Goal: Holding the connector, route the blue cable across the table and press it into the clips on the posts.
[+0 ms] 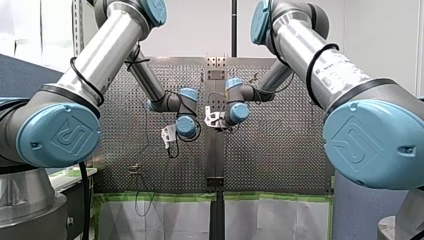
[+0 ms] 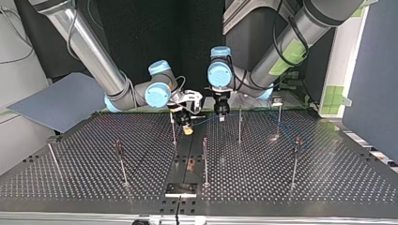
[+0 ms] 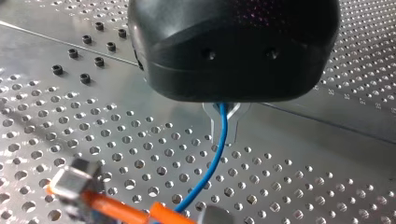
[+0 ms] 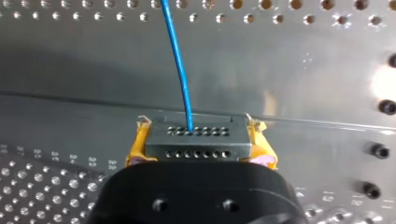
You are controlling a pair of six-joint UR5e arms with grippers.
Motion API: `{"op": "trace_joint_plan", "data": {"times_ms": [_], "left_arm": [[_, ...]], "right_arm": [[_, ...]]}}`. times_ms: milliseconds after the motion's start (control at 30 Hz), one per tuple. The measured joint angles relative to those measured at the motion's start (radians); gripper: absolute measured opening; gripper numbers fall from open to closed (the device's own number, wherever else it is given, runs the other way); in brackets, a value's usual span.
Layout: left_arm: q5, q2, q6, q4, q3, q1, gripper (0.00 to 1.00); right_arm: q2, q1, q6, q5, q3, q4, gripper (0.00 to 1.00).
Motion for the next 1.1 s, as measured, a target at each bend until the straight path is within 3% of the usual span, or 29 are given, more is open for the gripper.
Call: {"op": "trace_joint_plan", "data": {"times_ms": [433,833,1100], "left_arm": [[0.002,0.103,-0.060,-0.061,0.000,-0.001,0.00],[0.010,0.212,-0.039,-0.128,0.000,-0.003,0.00],[0.008,0.294,-0.025,-0.189,0.000,-0.014,0.00]], "right_arm": [[-0.089,0.000,-0.001,0.006,0.008,0.061,0.00],[-0.210,-0.014,0.001,0.016,0.115,0.073,0.00],[-0.290,-0.023,0.003,0.024,0.195,0.121,0.00]]}}
